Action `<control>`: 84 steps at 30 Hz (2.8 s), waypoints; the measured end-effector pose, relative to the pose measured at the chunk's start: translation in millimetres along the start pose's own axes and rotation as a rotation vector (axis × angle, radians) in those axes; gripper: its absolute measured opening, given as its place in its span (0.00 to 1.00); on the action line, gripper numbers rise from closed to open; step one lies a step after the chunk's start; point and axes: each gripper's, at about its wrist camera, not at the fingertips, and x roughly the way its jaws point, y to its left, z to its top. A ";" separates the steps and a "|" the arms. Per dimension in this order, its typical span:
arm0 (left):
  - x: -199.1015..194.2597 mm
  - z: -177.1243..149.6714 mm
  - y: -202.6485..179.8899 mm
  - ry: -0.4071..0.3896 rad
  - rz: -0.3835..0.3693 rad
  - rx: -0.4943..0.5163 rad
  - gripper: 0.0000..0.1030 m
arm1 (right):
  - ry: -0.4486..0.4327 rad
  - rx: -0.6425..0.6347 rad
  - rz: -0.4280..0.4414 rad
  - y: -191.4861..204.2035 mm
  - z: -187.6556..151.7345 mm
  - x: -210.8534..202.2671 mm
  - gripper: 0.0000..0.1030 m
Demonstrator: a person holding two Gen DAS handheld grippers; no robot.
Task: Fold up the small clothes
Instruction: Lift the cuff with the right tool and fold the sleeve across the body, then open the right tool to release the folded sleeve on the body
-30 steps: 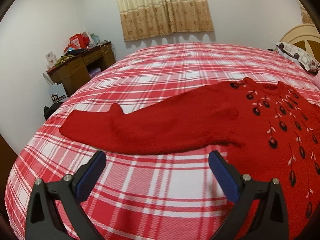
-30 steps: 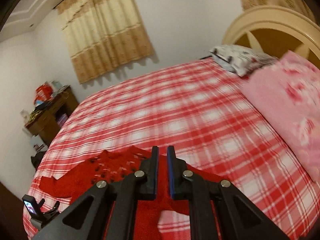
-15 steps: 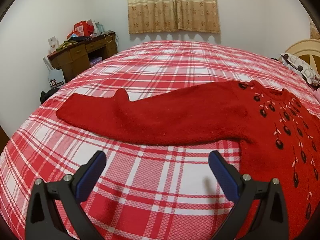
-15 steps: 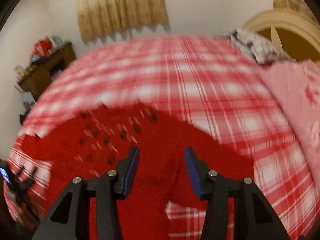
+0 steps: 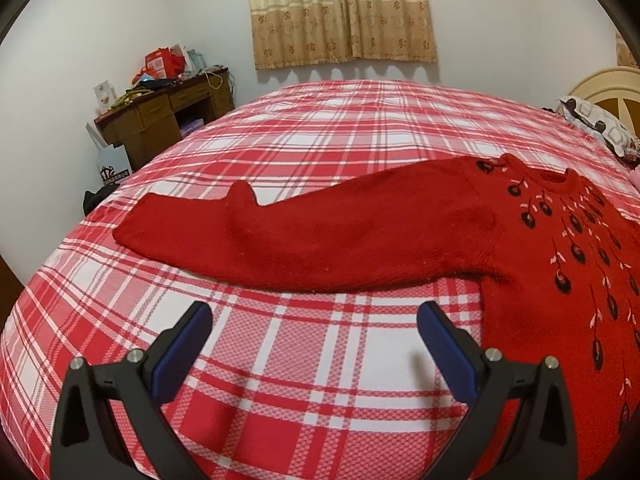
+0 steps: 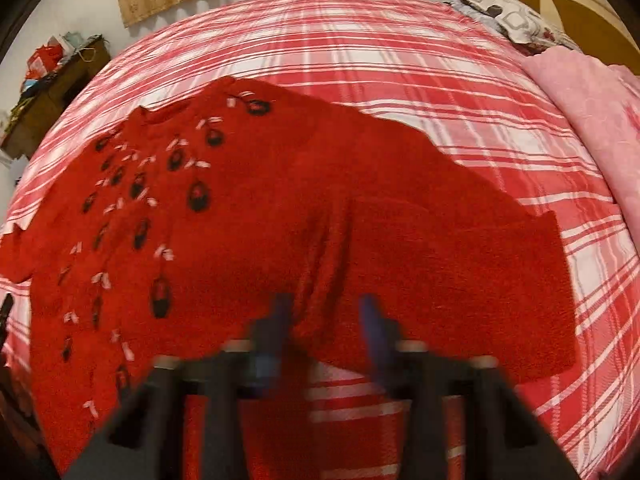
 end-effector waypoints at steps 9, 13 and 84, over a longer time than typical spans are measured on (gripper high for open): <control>3.8 -0.2 15.0 0.000 0.006 -0.031 1.00 | -0.206 -0.028 0.041 2.0 31.5 -90.0 0.05; 6.5 -2.8 16.2 0.003 -0.002 -0.038 1.00 | -0.322 -0.064 0.072 28.1 58.5 -140.7 0.05; 23.7 -0.7 108.9 0.132 0.008 -0.196 1.00 | -0.065 -0.134 0.424 229.0 9.3 33.1 0.70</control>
